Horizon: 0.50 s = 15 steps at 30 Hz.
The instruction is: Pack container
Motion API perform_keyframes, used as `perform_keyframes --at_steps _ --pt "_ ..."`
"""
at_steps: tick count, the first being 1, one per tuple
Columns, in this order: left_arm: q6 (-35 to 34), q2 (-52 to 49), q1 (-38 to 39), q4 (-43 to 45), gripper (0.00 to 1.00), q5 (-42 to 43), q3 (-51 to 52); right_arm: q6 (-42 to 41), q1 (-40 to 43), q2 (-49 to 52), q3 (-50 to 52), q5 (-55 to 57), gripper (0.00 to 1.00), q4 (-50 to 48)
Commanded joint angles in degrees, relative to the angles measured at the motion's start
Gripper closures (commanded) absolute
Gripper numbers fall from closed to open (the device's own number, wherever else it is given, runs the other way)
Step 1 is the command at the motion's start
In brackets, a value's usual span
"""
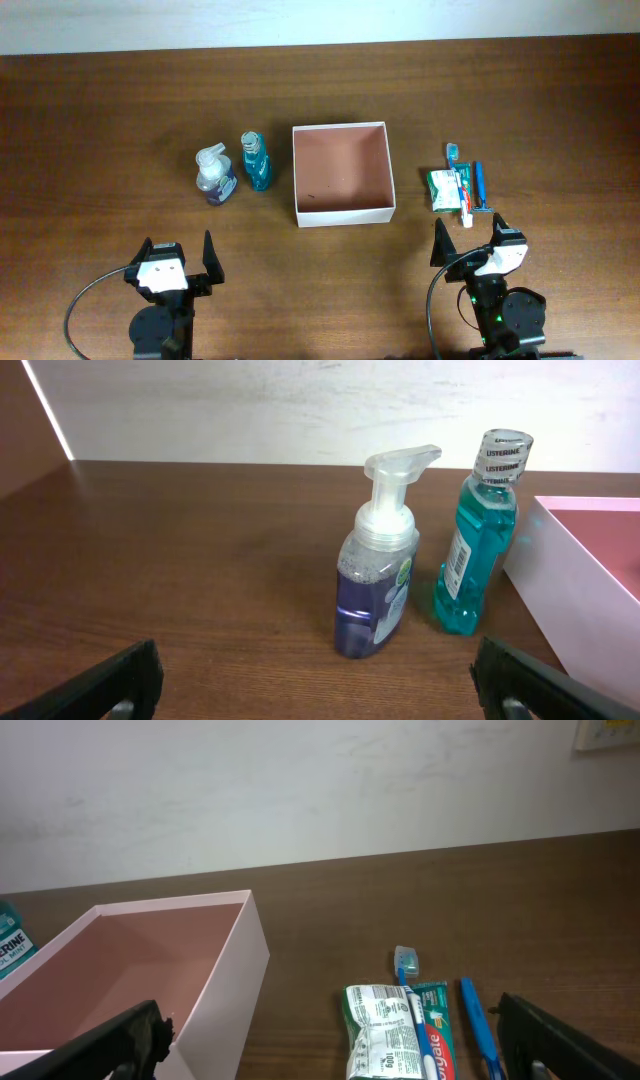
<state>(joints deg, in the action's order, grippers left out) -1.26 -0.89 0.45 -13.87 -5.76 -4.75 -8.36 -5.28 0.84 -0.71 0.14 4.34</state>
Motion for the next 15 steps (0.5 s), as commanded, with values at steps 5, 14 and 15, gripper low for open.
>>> perform_keyframes --at_steps 5,14,15 --pt "0.90 0.26 -0.31 0.37 0.01 1.03 0.55 0.42 0.48 -0.63 0.39 0.07 0.02 0.20" --pt "0.90 0.26 -0.31 0.37 0.01 1.03 0.55 0.39 0.44 -0.63 0.39 -0.50 0.02 0.11" --pt "0.90 0.26 -0.31 0.37 0.01 1.03 0.55 0.39 0.44 -0.63 0.39 -1.42 0.02 0.09"
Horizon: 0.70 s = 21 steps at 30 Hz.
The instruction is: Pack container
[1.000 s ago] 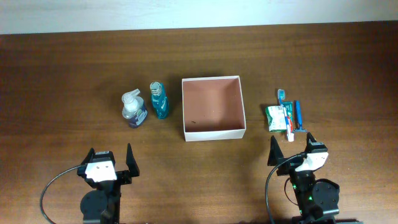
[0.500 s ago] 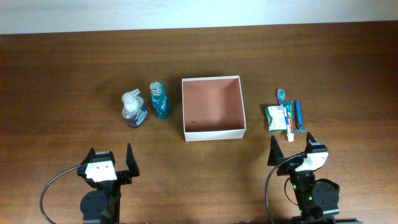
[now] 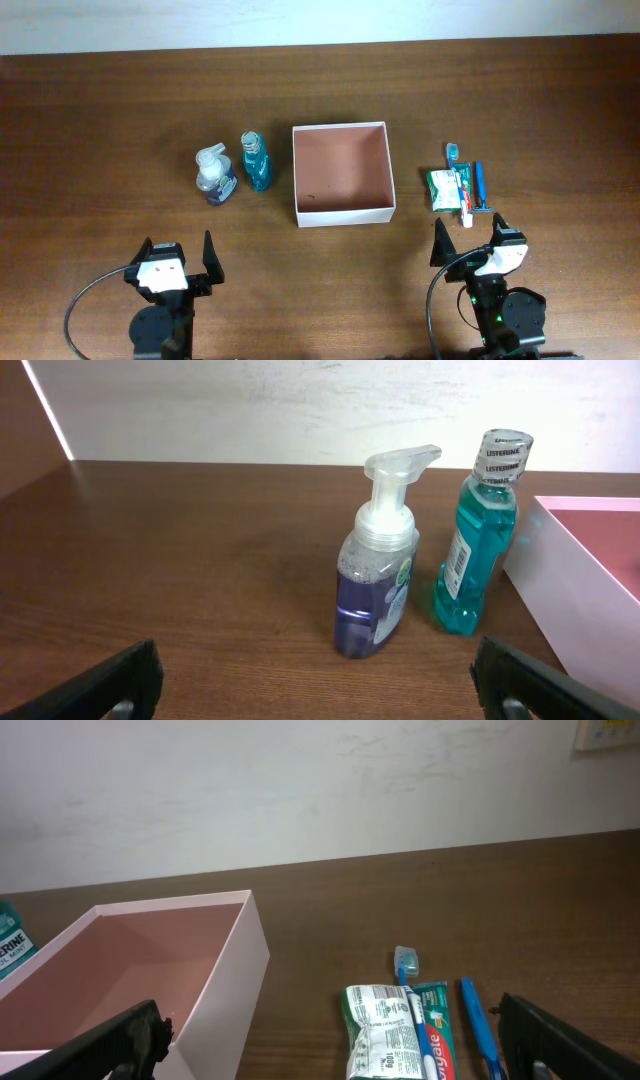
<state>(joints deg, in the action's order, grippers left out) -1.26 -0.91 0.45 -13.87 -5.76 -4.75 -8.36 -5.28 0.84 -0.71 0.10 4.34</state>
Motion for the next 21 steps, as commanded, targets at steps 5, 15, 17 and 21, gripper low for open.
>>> perform_keyframes --at_steps 5,15,17,21 --pt "0.90 0.28 -0.31 0.37 0.01 1.03 0.55 0.37 0.44 -0.63 0.39 -5.11 0.02 -0.48" --pt "0.90 0.28 -0.31 0.37 0.01 1.03 0.55 -1.38 0.44 2.36 -1.14 -6.16 0.02 1.05" --pt "0.90 0.28 -0.31 0.37 0.01 1.03 0.55 -1.77 0.44 3.54 -3.19 -6.19 0.01 3.89" --pt "0.90 0.28 -0.31 0.37 0.01 1.03 0.55 -1.75 0.44 7.21 -11.63 -6.12 0.02 12.48"
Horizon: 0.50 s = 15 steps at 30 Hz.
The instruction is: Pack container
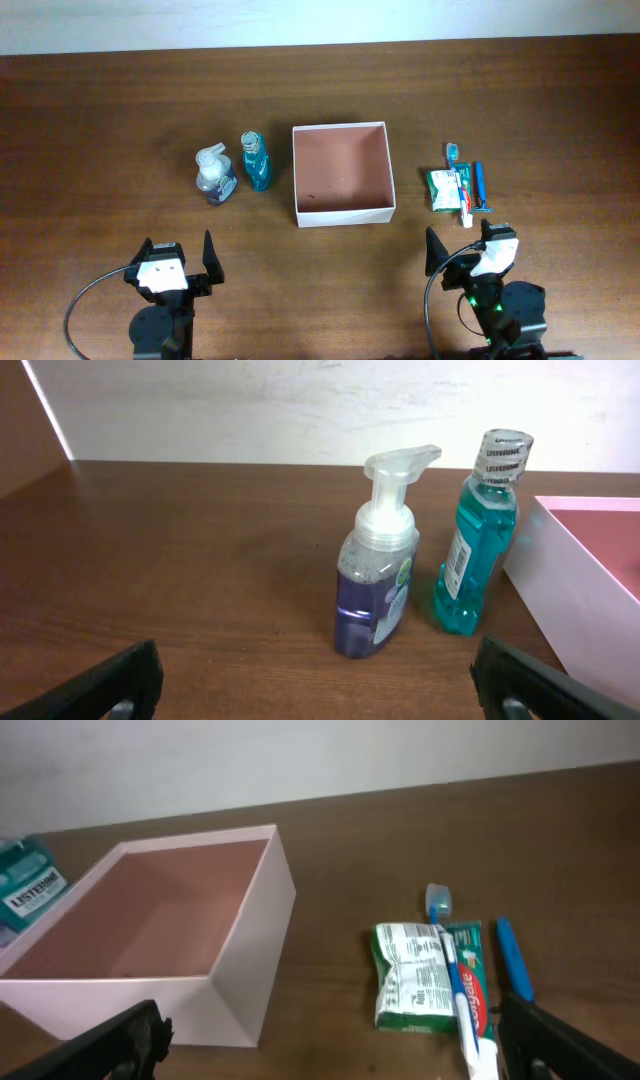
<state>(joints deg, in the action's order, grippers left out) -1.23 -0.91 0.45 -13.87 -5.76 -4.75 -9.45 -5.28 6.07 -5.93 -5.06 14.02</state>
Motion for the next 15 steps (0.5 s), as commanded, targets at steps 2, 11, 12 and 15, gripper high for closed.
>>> perform_keyframes --at_steps 2,11,12,15 --pt "0.87 0.28 -0.31 0.37 0.01 1.03 0.55 -0.66 0.44 4.02 -10.47 -0.72 0.02 5.18" --pt "0.87 0.28 -0.31 0.37 0.01 1.03 0.55 -0.63 0.44 17.86 -33.18 3.28 0.02 23.91" --pt "0.87 0.28 -0.31 0.37 0.01 1.03 0.55 -0.61 0.44 20.15 -35.93 4.48 0.02 26.43" --pt "0.87 0.28 -0.31 0.37 0.01 1.03 0.55 -0.37 0.44 27.04 -43.47 7.58 0.02 33.38"
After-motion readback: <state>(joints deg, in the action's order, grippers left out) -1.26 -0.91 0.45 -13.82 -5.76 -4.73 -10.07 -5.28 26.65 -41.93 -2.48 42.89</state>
